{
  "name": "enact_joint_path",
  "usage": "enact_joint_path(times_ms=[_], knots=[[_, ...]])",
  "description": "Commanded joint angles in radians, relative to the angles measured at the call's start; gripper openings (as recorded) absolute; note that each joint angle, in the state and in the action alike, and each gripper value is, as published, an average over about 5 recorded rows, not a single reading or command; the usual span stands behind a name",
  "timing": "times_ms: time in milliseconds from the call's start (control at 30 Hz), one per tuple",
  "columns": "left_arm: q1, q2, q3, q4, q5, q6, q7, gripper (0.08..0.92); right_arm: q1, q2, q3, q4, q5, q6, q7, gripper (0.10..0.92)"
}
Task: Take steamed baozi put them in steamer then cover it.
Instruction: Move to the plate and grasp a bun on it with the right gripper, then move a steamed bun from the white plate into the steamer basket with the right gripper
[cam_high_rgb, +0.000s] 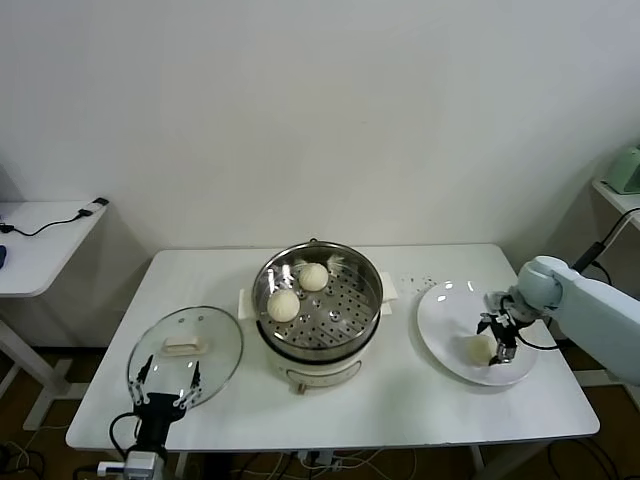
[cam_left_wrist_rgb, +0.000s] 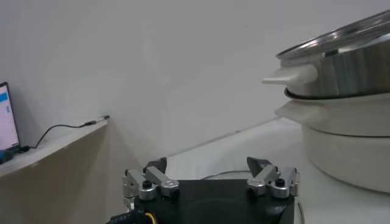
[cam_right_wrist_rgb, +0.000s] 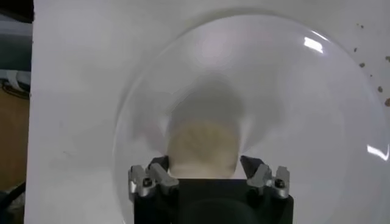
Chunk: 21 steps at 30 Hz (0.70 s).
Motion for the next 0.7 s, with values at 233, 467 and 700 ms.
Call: enact_joint_path(times_ms=[233, 467, 700], knots=[[0.005, 0.0, 0.0, -0.002, -0.001, -0.002, -0.001, 0.823, 0.006, 0.008, 0.01, -0.018, 0.008, 0.053, -0.012, 0.695], [0.013, -0.002, 0.007, 0.011, -0.001, -0.012, -0.001, 0.823, 0.22, -0.023, -0.136, 0.042, 0.065, 0.169, -0.038, 0.679], [0.014, -0.006, 0.008, -0.003, -0.001, -0.01, 0.0, 0.823, 0.636, 0.099, -0.382, 0.016, 0.008, 0.467, -0.081, 0.679]])
